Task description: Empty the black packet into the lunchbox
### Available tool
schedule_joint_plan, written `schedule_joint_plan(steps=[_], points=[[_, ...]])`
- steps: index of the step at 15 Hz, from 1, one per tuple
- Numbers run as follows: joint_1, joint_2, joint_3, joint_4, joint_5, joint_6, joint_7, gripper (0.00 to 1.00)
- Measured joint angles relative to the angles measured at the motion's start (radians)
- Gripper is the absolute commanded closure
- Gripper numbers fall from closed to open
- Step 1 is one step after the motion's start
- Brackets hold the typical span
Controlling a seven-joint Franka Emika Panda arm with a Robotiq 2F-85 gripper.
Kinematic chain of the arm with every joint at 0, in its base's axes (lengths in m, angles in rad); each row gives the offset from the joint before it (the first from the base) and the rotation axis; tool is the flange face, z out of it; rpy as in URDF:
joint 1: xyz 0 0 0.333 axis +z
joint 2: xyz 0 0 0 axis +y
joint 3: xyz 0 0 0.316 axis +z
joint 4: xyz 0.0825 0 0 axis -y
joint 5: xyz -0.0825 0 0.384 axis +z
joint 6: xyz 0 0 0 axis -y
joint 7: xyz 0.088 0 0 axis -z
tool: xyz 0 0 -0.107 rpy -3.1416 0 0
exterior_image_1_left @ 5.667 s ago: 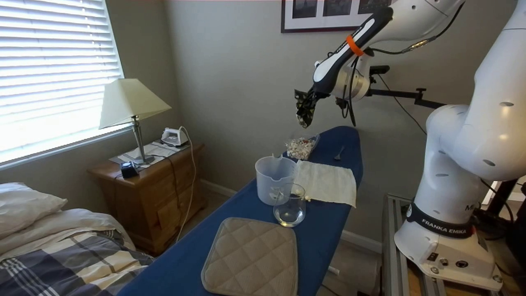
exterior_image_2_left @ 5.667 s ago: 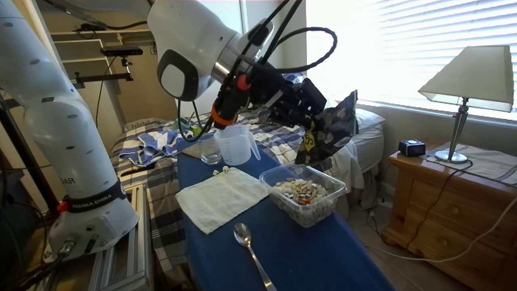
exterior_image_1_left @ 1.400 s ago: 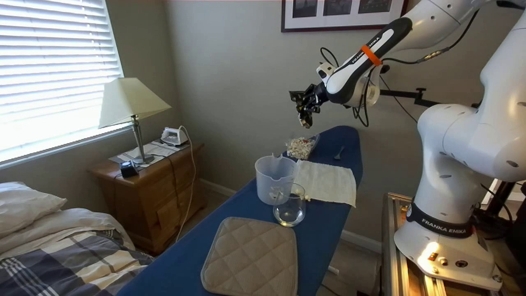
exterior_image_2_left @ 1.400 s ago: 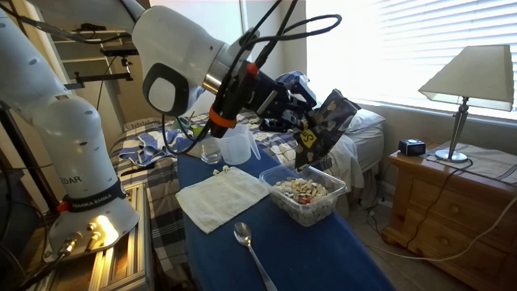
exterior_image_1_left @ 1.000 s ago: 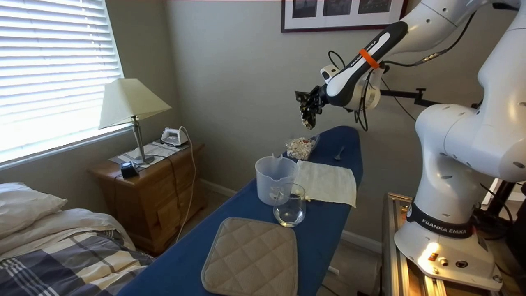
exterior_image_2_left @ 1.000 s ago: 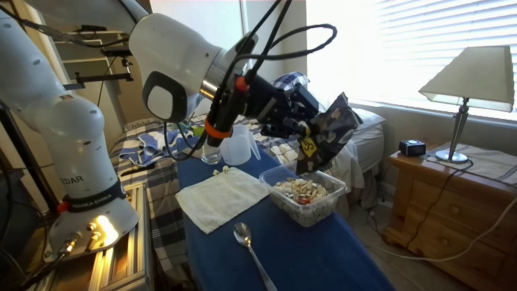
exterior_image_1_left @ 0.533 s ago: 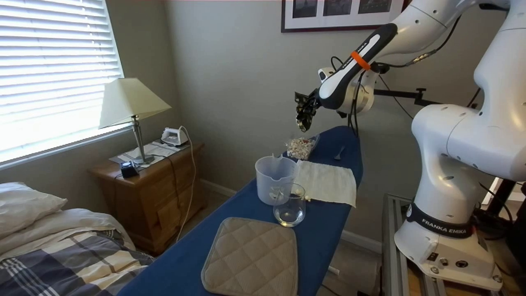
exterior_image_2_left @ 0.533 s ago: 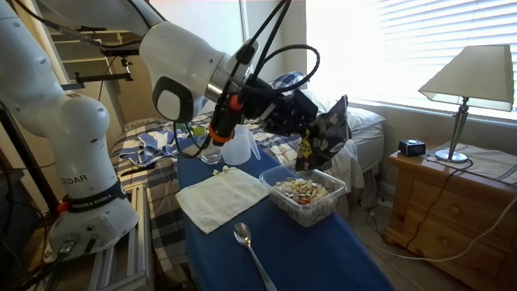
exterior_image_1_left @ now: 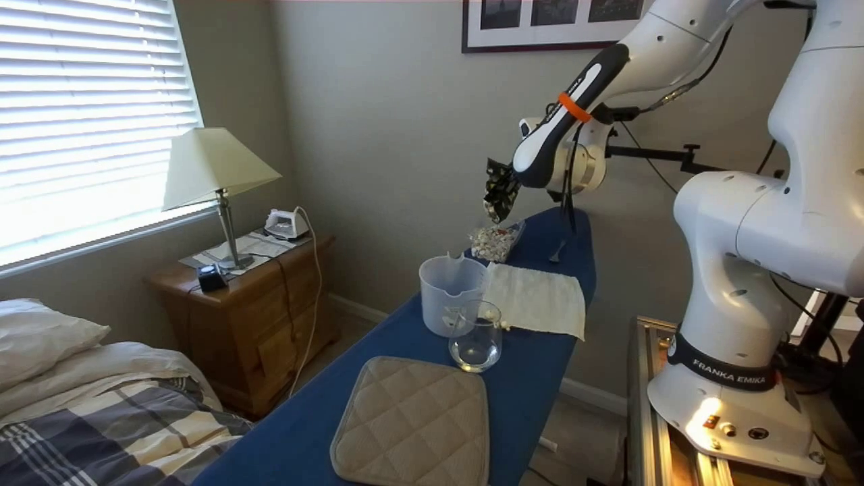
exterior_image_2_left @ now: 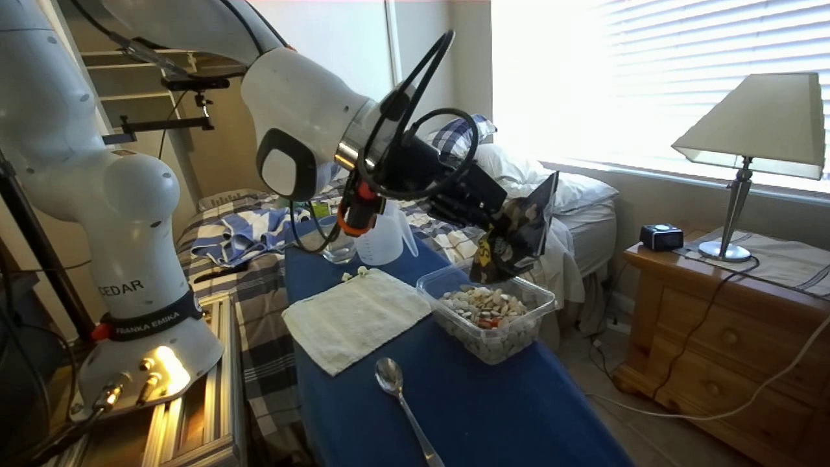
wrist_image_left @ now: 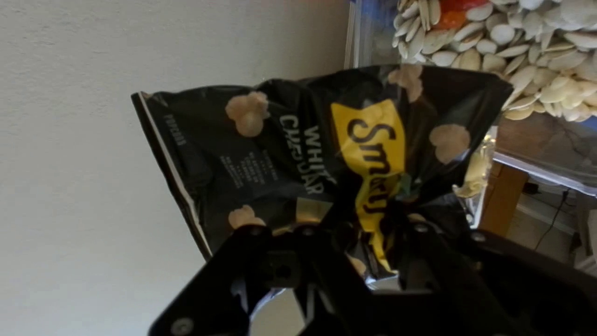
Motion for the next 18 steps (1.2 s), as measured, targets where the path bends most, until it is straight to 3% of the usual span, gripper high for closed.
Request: schedule_joint_plan(steps=[3, 4, 5, 6, 8, 13, 14, 15, 16, 17, 18], points=[[0.007, 0.041, 0.001, 0.010, 0.034, -0.003, 0.048, 0.95], [-0.032, 0.059, 0.040, 0.012, 0.017, -0.012, 0.092, 0.56], [-0.108, 0.083, 0.113, 0.014, -0.013, -0.022, 0.152, 0.83], [-0.137, 0.104, 0.143, 0.017, -0.009, -0.025, 0.180, 0.91], [-0.131, 0.130, 0.144, 0.023, 0.001, -0.025, 0.194, 1.00], [-0.130, 0.164, 0.145, 0.040, 0.003, -0.041, 0.212, 0.97], [-0.129, 0.167, 0.146, 0.042, 0.009, -0.049, 0.214, 0.73], [-0.127, 0.169, 0.148, 0.045, 0.010, -0.052, 0.214, 0.61], [-0.125, 0.169, 0.152, 0.046, 0.013, -0.052, 0.214, 0.65], [-0.123, 0.170, 0.154, 0.047, 0.016, -0.052, 0.215, 0.89], [-0.121, 0.171, 0.156, 0.047, 0.016, -0.052, 0.215, 0.89]])
